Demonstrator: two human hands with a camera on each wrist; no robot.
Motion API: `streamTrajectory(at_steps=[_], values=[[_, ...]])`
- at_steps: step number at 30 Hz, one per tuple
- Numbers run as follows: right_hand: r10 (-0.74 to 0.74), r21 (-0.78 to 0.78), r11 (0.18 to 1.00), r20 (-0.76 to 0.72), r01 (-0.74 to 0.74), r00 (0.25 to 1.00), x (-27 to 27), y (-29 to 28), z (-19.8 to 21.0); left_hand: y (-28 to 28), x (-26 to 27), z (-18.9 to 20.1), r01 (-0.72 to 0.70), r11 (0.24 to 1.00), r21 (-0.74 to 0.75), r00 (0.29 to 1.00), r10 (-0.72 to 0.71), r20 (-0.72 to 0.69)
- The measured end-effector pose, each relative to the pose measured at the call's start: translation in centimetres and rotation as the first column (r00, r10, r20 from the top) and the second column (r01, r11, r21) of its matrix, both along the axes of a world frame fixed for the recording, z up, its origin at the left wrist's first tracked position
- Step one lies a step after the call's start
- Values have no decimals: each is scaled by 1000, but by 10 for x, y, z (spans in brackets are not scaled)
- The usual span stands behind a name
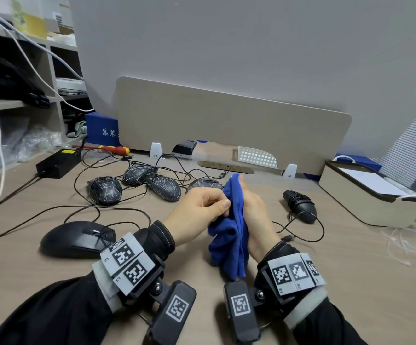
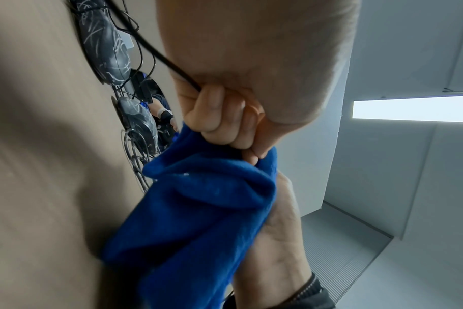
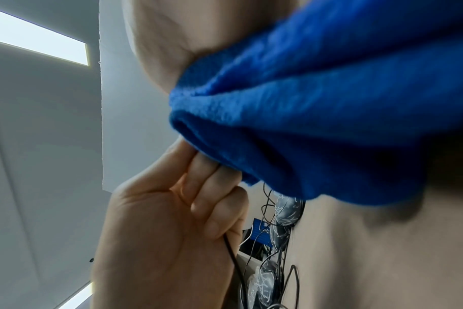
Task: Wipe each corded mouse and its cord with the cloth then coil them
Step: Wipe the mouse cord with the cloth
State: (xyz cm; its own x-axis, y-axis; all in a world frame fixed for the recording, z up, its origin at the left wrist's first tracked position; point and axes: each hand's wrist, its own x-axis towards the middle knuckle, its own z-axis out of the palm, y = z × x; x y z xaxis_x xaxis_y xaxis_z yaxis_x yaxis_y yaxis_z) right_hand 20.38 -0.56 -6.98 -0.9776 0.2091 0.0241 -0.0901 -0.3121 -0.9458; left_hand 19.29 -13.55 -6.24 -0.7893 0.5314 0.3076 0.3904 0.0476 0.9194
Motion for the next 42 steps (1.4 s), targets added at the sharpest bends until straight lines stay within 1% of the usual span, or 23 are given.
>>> streamTrajectory(at_steps=[2,7,12,15,22,24,27,31,35,39,42], values=[[-20,-2,1000,33,20,999,1,0,0,0,-2,-2,-7,1000,-11,1000,7,-15],[5,0,1000,-66,-5,998,-2,4,-5,-2,-3,0,-72,997,21,997,72,3],[53,-30,998,-81,-55,995,-2,6,-4,-3,-4,-2,-96,995,34,995,95,23],[53,-33,998,-71,-56,996,-1,6,-2,-3,-4,-1,-91,995,34,996,91,20],[-31,-15,999,30,32,999,-1,3,-2,-1,-1,-1,-27,1000,11,1000,27,-11],[-22,-20,1000,34,23,999,1,2,0,-1,-1,-2,-30,999,9,1000,30,-7],[-9,-61,998,19,11,1000,1,2,-1,-2,-4,-3,-91,995,34,996,90,14],[27,-68,997,-6,-28,1000,3,3,1,-3,-11,-6,-177,980,92,984,176,23],[52,-44,998,-7,-52,999,2,5,-2,-3,-17,-6,-235,966,109,971,238,-15],[45,-36,998,12,-45,999,-2,3,-6,-6,-22,-8,-260,959,111,963,266,-41],[49,-77,996,4,-49,999,-4,2,-9,-8,-22,-8,-252,963,95,961,261,-94]])
